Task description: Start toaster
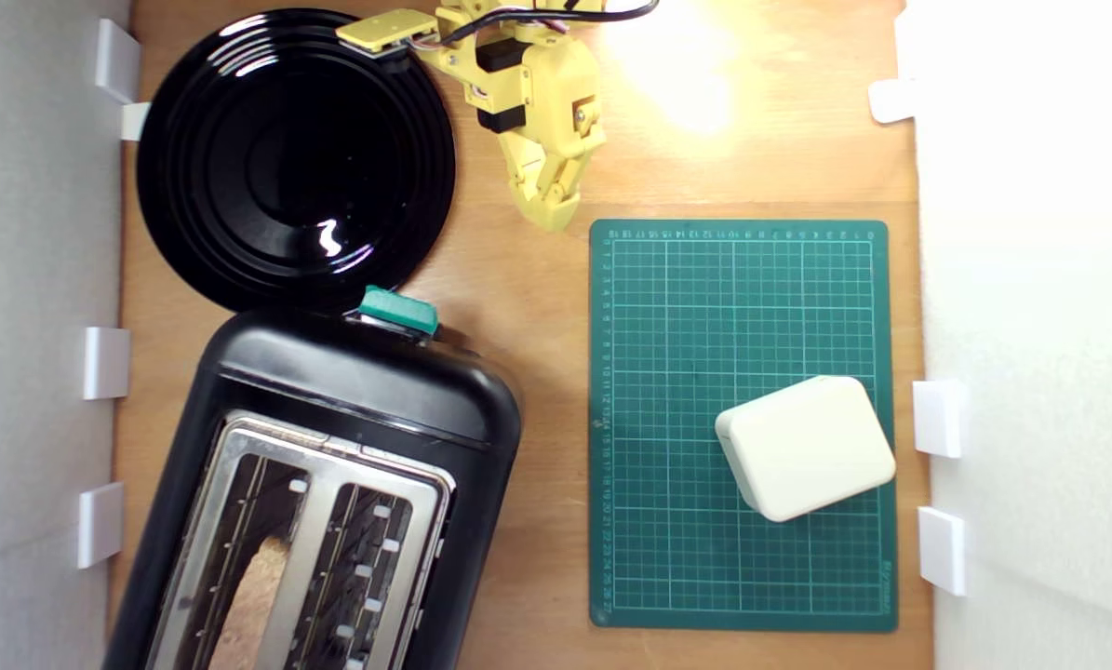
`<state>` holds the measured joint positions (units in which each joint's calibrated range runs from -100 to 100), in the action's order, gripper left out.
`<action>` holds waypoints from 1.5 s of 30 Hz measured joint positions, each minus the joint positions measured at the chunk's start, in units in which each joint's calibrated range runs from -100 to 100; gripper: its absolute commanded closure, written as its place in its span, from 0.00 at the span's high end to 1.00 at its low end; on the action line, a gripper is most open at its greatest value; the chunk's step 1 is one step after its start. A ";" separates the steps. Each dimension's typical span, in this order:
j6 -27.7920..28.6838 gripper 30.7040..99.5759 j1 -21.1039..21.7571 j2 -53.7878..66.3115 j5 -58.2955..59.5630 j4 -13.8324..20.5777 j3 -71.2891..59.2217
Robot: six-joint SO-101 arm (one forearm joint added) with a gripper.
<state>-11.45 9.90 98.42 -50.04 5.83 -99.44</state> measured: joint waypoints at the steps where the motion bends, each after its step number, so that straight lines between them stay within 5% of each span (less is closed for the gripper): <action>1: 0.00 0.01 0.00 0.00 0.00 0.00 0.00; 9: 0.00 0.01 0.00 0.00 -0.43 0.10 0.00; 19: -4.85 0.01 -0.63 -0.75 -0.51 6.64 0.37; 29: -12.66 0.01 -1.27 -17.51 -0.51 9.92 12.79; 33: -14.06 0.01 -2.44 -24.84 -0.51 14.83 21.59; 40: -15.08 0.01 -2.44 -31.10 -0.51 30.81 33.64; 45: -20.58 0.01 -2.62 -34.01 -0.51 32.45 36.79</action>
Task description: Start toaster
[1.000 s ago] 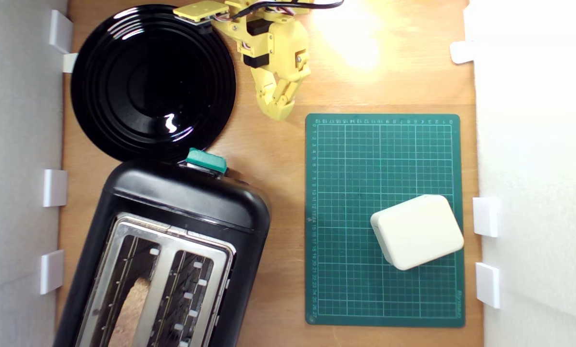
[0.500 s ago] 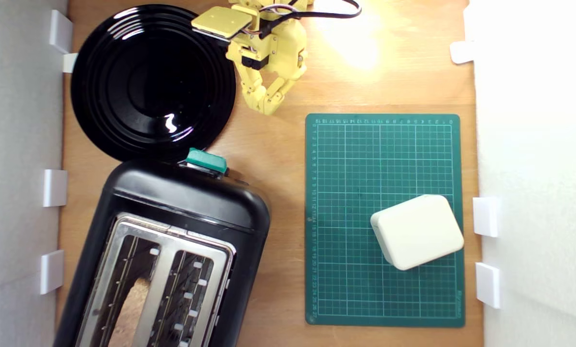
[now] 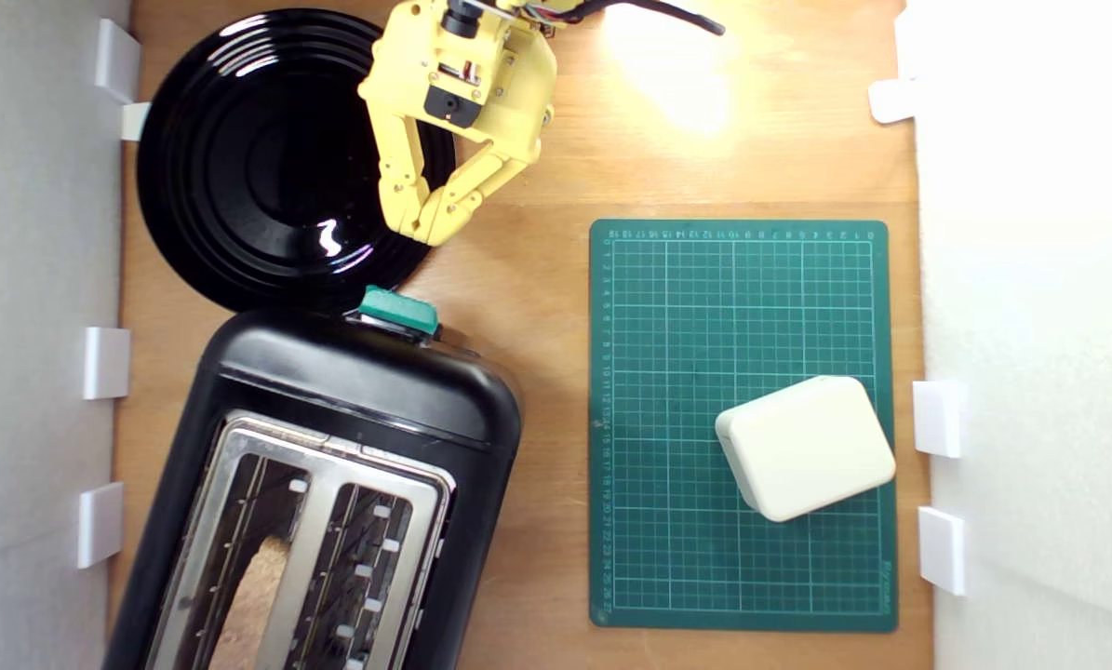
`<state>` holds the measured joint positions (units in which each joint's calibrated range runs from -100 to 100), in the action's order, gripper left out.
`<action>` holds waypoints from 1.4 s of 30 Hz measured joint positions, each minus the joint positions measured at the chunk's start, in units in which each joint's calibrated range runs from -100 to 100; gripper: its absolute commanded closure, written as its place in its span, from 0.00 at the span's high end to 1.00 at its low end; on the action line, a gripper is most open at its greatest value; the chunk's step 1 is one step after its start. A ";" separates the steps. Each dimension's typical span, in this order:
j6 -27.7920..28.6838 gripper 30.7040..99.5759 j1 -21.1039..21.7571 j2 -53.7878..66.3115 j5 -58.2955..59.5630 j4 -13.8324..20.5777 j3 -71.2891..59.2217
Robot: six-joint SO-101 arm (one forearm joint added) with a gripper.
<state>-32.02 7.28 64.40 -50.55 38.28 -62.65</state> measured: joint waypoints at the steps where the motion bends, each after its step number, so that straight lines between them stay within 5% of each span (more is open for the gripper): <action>1: -0.92 0.01 -0.18 -0.58 0.00 0.00 0.74; 21: -12.39 0.01 -15.18 -17.34 0.00 -20.41 26.41; 42: -10.67 0.01 -15.36 -30.01 0.00 -21.47 35.87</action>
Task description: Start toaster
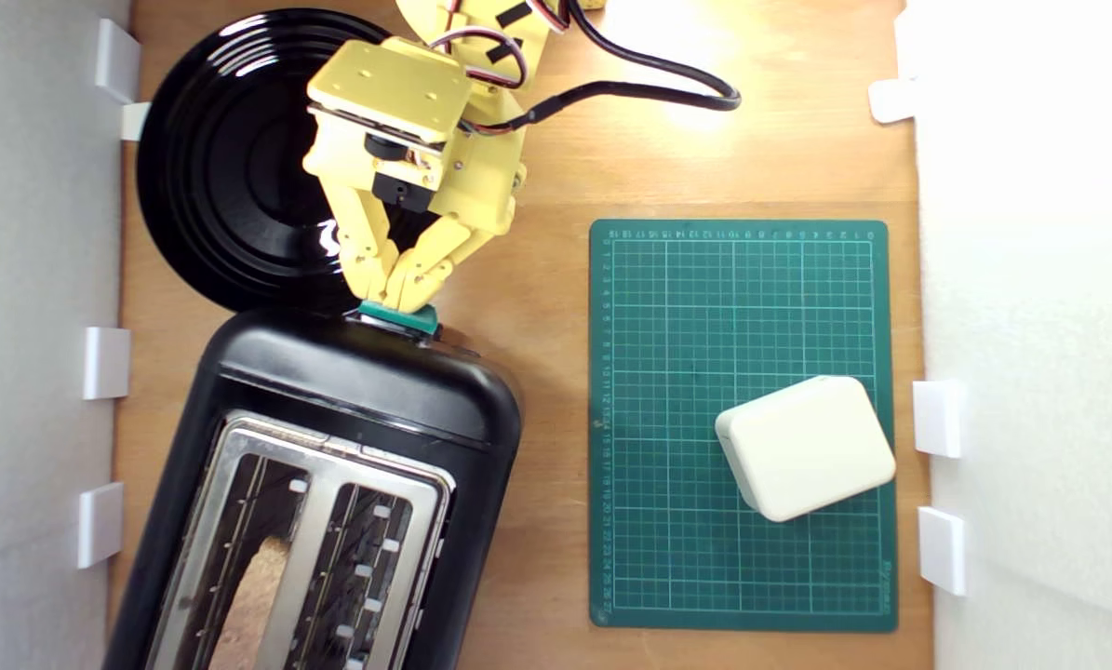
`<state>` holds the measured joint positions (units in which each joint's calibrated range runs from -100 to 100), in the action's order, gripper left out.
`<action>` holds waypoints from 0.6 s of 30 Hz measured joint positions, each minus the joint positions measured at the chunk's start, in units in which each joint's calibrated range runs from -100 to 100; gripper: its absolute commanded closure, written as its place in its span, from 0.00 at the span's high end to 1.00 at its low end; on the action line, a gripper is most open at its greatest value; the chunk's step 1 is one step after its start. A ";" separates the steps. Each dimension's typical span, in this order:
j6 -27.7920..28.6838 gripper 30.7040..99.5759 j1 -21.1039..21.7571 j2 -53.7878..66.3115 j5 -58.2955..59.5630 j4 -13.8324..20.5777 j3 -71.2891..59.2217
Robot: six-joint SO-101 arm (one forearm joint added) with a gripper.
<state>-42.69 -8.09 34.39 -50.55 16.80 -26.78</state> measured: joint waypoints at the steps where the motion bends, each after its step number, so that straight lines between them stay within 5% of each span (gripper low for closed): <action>1: 0.22 0.01 0.00 -0.33 0.00 0.00 0.00; 18: 1.56 0.01 -0.09 -5.84 0.09 -0.10 1.02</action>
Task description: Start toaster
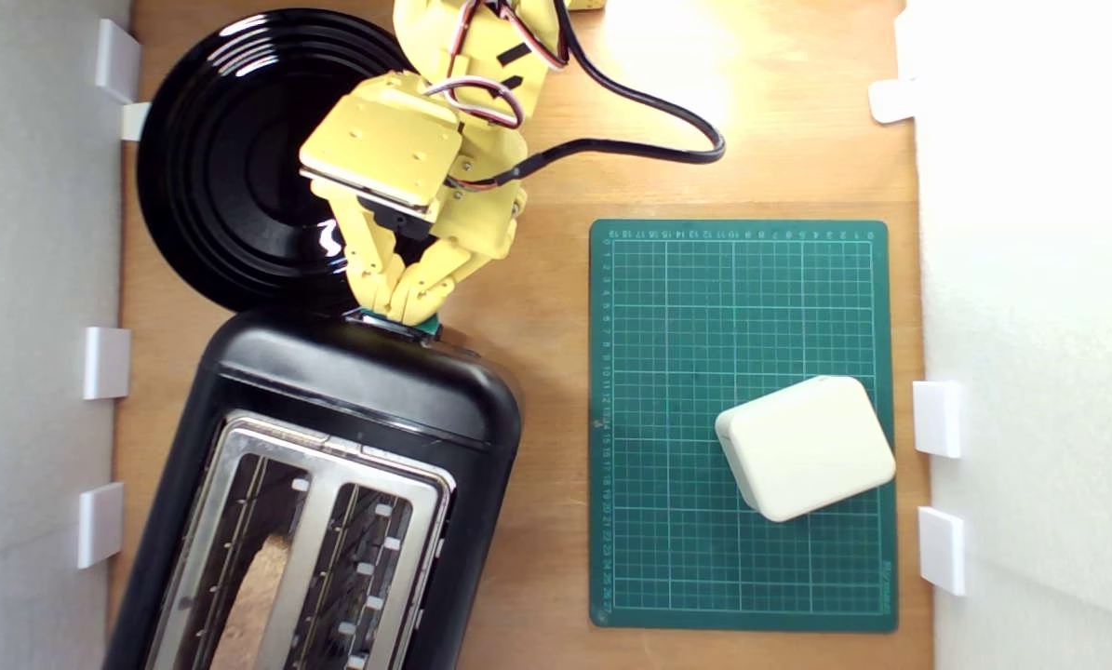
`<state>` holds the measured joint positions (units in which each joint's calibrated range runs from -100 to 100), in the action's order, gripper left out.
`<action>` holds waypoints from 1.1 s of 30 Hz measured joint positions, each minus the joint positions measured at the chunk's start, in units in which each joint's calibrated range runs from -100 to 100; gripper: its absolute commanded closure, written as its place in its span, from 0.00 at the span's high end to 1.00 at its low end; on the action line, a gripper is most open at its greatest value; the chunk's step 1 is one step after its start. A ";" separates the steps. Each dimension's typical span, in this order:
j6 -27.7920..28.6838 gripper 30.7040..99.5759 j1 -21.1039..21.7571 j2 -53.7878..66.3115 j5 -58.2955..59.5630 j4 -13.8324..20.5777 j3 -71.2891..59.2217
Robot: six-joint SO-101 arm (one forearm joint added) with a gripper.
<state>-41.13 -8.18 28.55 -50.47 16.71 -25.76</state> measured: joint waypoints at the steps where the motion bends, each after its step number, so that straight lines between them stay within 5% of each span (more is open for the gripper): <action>1: 0.00 0.01 0.00 -0.42 0.00 0.00 0.00; 21: 0.00 0.01 -0.36 -2.17 1.19 -2.21 -5.00; 33: -0.05 0.01 -1.54 -3.50 11.49 -2.31 -14.37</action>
<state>-41.18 -9.72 25.05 -38.98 14.40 -40.13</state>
